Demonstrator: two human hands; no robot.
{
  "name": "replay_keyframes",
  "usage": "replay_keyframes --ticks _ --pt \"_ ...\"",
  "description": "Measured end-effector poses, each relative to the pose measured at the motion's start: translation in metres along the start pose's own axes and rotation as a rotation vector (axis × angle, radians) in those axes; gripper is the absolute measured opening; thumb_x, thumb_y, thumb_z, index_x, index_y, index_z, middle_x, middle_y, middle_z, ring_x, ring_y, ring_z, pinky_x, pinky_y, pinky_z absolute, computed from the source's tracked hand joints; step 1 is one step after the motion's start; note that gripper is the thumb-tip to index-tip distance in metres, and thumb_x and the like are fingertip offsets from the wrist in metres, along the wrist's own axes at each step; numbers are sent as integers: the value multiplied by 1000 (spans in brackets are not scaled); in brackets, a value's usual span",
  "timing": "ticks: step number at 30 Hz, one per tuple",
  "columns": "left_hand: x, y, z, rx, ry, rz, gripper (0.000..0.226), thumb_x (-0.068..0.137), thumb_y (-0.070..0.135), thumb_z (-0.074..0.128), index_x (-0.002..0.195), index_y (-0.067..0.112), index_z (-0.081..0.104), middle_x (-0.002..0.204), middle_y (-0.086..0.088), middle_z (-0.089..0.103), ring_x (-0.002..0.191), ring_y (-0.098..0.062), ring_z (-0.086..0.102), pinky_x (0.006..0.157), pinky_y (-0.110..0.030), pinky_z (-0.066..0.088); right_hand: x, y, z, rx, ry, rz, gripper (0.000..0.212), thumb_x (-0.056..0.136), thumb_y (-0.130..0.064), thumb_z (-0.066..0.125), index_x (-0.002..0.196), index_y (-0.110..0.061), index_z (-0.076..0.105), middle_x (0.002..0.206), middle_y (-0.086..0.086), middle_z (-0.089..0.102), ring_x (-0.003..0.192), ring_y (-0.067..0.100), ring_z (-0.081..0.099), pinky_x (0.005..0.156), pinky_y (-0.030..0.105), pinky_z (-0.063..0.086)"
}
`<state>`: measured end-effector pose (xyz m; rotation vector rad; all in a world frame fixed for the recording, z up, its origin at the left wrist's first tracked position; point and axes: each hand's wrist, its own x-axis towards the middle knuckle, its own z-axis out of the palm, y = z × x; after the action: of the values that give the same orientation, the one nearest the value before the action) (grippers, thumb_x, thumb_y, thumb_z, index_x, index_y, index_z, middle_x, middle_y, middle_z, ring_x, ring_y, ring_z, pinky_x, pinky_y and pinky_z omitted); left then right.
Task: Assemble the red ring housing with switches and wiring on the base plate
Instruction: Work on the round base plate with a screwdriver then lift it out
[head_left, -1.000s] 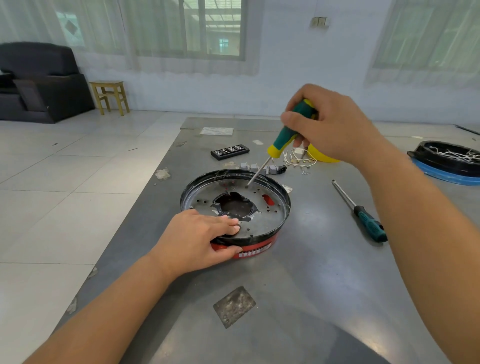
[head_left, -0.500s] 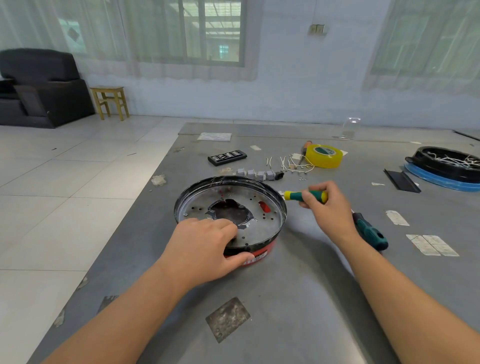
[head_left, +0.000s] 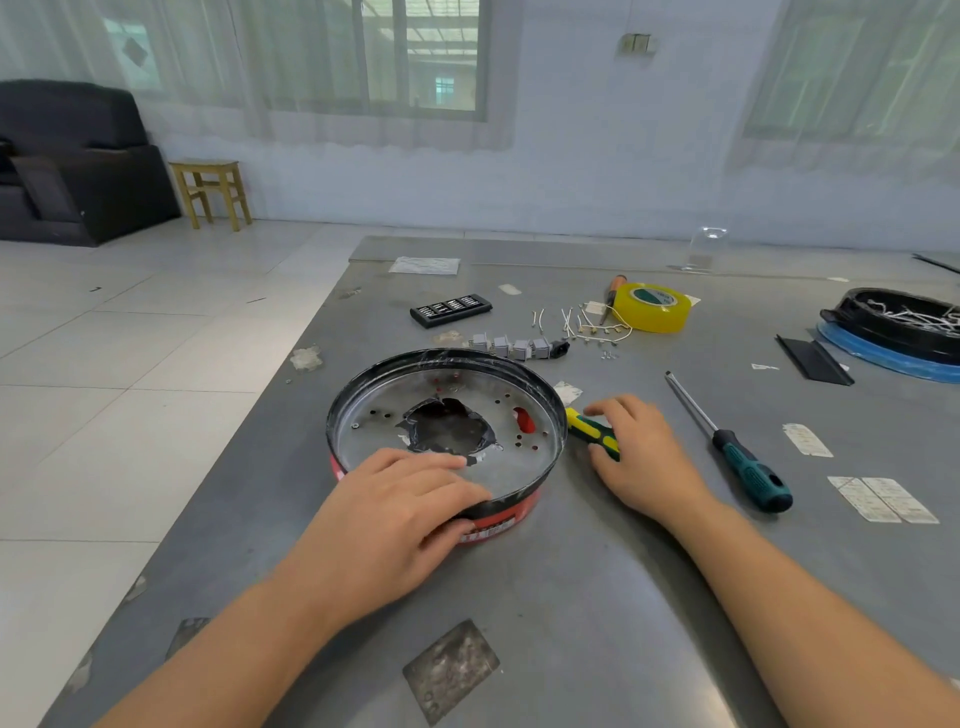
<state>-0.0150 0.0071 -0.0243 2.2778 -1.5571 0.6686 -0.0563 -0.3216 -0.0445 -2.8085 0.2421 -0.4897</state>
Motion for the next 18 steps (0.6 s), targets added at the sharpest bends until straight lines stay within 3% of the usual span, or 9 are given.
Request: replay_keyframes --ticks 2,5,8,11,13,16,18 --pt "-5 -9 -4 -37 6 -17 24 98 39 57 114 31 73 110 19 75 133 -11 59 101 -32 45 -1 -7 -3 -96 77 -52 44 92 -29 66 135 -28 55 138 -4 52 129 21 44 109 39 38" --pt "-11 -21 -10 -98 9 -71 22 95 39 62 111 32 75 106 22 75 139 -14 53 106 -38 39 -5 -26 -4 -111 190 -208 53 85 -20 68 136 -24 56 139 -2 54 131 23 46 109 40 33" --pt "-19 -33 -17 -214 -13 -185 25 87 30 75 111 33 79 109 23 75 145 -13 46 111 -41 30 -8 -44 1 -66 174 -304 63 79 -19 67 140 -29 53 146 -1 51 134 25 48 111 40 33" --pt "-24 -46 -25 -296 -71 -315 31 87 19 81 110 39 79 122 27 70 150 -7 37 116 -39 21 -9 -52 3 -7 120 -358 51 82 -24 63 132 -31 56 150 1 46 134 26 48 109 44 40" --pt "-26 -53 -26 -282 -90 -380 32 86 13 85 104 39 78 119 37 67 148 -8 38 117 -35 18 -8 -54 5 0 122 -416 36 86 -26 60 122 -26 60 146 2 49 129 26 52 104 46 47" --pt "-23 -52 -27 -234 -85 -412 13 83 39 79 92 39 69 120 41 63 144 -6 40 115 -28 15 -9 -56 10 0 172 -505 29 89 -25 62 118 -21 62 132 2 55 113 22 56 93 43 51" --pt "-14 -45 -28 -188 -106 -379 28 78 64 65 94 41 66 127 38 61 142 -4 40 116 -33 20 -10 -62 14 0 212 -559 28 92 -25 64 120 -21 62 122 2 56 101 19 54 85 38 50"
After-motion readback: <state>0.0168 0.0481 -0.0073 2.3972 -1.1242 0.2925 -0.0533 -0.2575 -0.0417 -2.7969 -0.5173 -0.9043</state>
